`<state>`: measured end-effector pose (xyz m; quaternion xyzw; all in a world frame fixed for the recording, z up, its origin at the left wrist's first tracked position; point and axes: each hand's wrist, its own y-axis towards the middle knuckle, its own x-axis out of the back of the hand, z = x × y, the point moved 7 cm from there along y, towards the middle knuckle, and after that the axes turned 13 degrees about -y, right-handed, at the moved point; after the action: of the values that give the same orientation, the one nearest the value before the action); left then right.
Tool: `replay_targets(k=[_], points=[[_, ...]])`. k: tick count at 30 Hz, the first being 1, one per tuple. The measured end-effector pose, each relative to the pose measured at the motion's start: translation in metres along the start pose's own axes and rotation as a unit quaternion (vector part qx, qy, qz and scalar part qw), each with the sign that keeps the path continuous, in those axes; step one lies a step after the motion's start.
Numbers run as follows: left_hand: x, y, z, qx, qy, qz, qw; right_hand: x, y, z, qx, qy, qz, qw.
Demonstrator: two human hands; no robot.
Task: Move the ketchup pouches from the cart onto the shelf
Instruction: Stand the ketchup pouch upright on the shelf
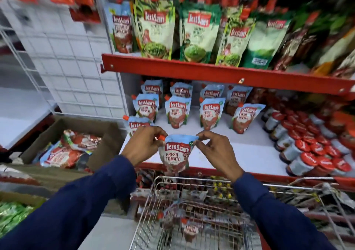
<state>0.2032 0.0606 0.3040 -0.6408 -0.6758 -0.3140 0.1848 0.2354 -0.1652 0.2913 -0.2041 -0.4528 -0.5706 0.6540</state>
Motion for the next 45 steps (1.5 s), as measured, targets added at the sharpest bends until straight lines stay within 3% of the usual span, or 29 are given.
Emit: replay_targets(k=[9,25,30,33,39,45], points=[[0.002,0.070,0.028,0.048,0.067,-0.017,0.996,-0.021,0.070,-0.003,-0.017,-0.058,0.006,0.998],[-0.027,0.103,0.059,0.092,0.022,-0.005,0.996,-0.053,0.098,-0.032,-0.061,-0.019,0.016,0.998],[-0.026,0.090,0.049,0.081,0.021,-0.008,0.996,-0.051,0.090,-0.029,-0.070,-0.014,0.006,0.997],[-0.023,0.077,0.030,0.044,0.087,-0.030,0.995,-0.054,0.076,-0.031,-0.071,-0.006,0.013,0.997],[-0.064,0.009,0.011,-0.111,0.195,-0.017,0.974,-0.070,0.008,-0.037,0.010,-0.201,0.007,0.980],[-0.157,-0.061,0.048,-0.100,0.237,0.108,0.960,-0.101,-0.071,-0.070,0.008,-0.307,0.070,0.949]])
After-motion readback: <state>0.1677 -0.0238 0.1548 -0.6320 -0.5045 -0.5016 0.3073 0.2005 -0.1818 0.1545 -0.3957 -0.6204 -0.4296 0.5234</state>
